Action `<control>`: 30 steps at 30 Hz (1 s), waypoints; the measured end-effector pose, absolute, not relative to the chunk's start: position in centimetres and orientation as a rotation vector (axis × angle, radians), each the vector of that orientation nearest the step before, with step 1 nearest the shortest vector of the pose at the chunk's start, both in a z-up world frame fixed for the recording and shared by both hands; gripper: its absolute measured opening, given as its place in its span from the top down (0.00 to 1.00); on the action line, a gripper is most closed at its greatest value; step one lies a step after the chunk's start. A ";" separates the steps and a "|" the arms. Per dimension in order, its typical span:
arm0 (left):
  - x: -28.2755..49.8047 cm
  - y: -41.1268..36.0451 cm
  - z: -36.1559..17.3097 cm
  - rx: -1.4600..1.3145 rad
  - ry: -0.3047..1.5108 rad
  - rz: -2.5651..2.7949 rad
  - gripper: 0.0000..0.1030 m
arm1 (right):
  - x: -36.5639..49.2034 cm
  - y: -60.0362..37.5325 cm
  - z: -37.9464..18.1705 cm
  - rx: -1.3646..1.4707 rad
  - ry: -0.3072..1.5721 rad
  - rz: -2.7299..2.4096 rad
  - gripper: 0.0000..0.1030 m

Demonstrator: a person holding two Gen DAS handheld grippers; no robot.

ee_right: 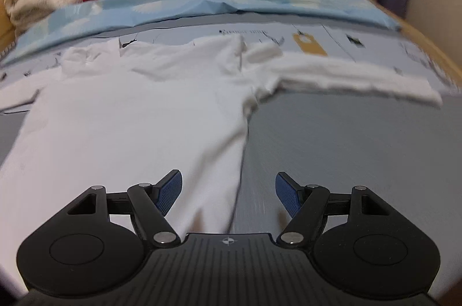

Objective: Fold small clothes

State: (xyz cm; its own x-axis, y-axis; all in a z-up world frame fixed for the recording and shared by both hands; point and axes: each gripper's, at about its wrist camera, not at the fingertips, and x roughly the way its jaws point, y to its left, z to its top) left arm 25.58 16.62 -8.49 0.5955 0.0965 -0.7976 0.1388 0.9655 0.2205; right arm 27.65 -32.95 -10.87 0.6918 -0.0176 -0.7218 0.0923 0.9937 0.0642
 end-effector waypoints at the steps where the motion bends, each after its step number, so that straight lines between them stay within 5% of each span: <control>1: 23.8 15.5 -8.4 0.342 0.915 -0.088 0.01 | 26.0 -33.2 -10.8 0.120 0.809 -0.062 0.29; 12: 17.5 8.9 -13.6 0.559 0.956 -0.322 0.01 | 13.9 -32.4 -9.4 -0.076 0.878 -0.019 0.28; 17: 17.6 6.9 -15.3 0.608 0.984 -0.339 0.01 | 14.8 -30.4 -12.6 -0.128 0.942 -0.021 0.36; 20: 18.3 7.3 -15.9 0.602 0.989 -0.336 0.13 | 16.5 -29.9 -14.2 -0.063 0.943 -0.037 0.51; 23: 19.7 8.7 -15.6 0.417 1.019 -0.347 0.30 | 17.4 -31.1 -14.3 0.138 0.921 -0.040 0.53; 30: 22.2 10.5 -15.4 0.234 1.048 -0.276 0.31 | 17.0 -31.8 -16.1 0.337 0.847 -0.124 0.50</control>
